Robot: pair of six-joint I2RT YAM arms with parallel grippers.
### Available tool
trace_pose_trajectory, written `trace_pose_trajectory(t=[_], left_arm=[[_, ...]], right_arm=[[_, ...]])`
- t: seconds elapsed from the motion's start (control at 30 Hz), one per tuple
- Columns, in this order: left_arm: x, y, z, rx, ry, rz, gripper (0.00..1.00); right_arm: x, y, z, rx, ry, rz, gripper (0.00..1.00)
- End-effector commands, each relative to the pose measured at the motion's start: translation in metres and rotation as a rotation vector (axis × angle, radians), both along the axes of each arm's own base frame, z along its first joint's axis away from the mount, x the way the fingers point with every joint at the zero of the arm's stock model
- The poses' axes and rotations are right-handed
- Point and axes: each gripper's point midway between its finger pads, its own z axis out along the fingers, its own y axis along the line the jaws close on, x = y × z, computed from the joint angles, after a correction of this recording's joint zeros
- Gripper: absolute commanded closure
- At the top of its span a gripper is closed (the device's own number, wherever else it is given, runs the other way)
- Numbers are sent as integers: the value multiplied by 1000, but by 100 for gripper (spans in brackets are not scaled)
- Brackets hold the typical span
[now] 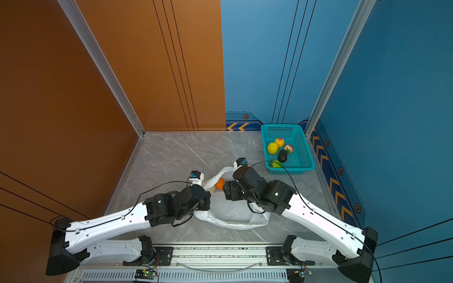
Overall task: Untie the knot of the plastic bag and take out the fruit
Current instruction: 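Move the right gripper back over the bag opening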
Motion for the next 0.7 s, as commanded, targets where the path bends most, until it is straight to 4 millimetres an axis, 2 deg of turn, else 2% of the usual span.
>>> trace_pose_trajectory(t=[0.0,0.3,0.43,0.67], left_arm=[[4,2,8,4,-22,10,100],[4,0,7,7,-17,8,100],[5,1,9,6,-19,12,100],[6,2,11,4,-23,14,100]], right_arm=[[4,7,-24,-20,-25,-41,26],[-21,47,-77,-96,38,68,26],[-30,53,-96,-90,98,61,27],[-34,45,-124,-109,179,41,28]])
